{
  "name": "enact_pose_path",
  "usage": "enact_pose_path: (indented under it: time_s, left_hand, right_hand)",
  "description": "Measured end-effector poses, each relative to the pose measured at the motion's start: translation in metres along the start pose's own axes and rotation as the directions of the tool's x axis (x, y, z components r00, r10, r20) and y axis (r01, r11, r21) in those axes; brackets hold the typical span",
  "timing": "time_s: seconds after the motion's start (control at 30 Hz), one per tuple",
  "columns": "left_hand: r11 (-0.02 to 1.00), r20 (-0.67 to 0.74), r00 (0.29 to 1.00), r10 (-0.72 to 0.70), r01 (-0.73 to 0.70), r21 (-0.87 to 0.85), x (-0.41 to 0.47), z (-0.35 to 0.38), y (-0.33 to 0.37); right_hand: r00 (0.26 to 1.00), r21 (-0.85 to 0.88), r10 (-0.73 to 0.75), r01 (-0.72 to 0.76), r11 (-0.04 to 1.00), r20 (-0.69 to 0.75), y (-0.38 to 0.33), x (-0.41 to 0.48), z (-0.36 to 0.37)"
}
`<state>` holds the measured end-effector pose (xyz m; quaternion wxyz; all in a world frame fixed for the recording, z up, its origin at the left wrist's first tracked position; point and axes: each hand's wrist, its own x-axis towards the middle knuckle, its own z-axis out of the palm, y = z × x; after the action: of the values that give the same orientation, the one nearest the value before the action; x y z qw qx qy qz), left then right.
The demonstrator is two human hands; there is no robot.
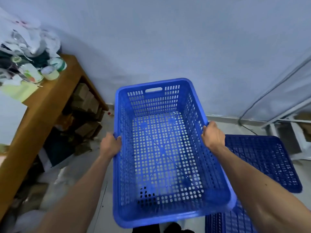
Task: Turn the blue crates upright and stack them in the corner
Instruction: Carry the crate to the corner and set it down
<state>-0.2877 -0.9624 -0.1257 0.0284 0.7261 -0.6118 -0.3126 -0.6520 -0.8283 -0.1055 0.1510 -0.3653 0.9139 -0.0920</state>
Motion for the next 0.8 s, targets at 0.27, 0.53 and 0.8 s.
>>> enact_pose_path:
  time_s: [0.27,0.53,0.8]
  left_hand:
    - [0.989,0.110,0.983,-0.146,0.146,0.006,0.130,0.037,-0.011]
    - [0.926,0.173,0.920,-0.352,0.370,-0.082,0.244,0.155,-0.063]
    - [0.827,0.167,0.858,-0.486,0.513,-0.231,0.289,0.283,-0.103]
  right_hand:
    - [0.990,-0.129,0.026,-0.008,0.992,0.135,-0.073,0.120,0.080]
    - [0.960,-0.183,0.014,0.038,0.982,0.278,-0.078,0.236,0.214]
    - [0.904,-0.154,-0.025,0.100,0.983,0.428,-0.066,0.323,0.340]
